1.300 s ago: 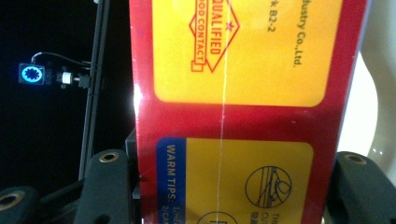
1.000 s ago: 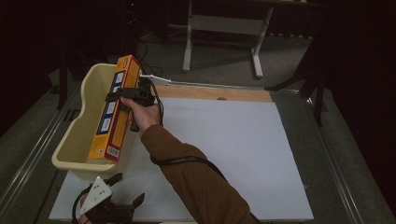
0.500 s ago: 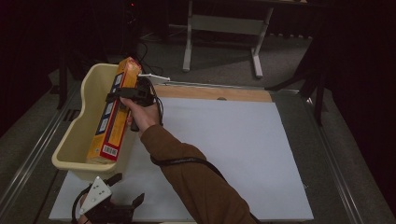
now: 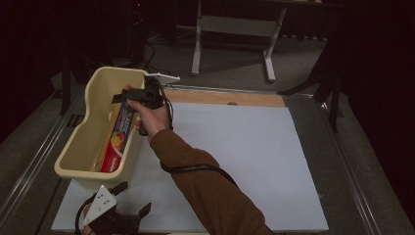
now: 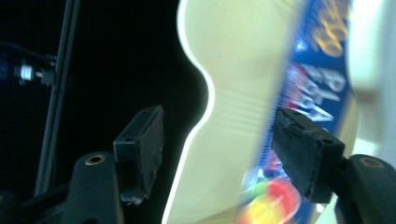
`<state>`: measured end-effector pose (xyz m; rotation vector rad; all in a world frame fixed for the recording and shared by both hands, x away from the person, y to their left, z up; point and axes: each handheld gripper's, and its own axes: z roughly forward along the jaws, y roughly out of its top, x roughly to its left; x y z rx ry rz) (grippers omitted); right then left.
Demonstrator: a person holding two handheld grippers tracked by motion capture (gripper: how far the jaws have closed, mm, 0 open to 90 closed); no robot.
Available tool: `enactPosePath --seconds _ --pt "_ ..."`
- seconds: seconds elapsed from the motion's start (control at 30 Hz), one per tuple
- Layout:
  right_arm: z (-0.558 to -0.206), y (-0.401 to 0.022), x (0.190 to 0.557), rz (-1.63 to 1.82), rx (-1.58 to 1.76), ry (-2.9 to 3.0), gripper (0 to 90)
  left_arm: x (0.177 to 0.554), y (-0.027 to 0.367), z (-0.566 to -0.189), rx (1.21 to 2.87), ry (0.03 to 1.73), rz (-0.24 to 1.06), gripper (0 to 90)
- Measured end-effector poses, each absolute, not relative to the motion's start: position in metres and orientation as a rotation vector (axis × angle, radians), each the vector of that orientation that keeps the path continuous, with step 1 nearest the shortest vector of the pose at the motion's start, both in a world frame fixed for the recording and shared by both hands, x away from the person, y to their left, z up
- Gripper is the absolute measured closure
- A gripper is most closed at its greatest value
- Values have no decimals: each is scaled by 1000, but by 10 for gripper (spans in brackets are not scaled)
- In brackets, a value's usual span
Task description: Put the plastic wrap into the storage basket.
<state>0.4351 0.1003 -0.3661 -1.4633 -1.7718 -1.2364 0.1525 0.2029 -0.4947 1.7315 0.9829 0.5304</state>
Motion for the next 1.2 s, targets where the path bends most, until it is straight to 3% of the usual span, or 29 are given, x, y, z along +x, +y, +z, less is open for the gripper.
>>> enactPosePath --seconds 0.67,1.2 --pt "-364 81 404 -1155 -1236 -2243 382 153 201 -495 1749 983 540 8" --pt "-381 15 379 -1203 -1090 -2464 379 153 198 -495 1769 983 553 8"
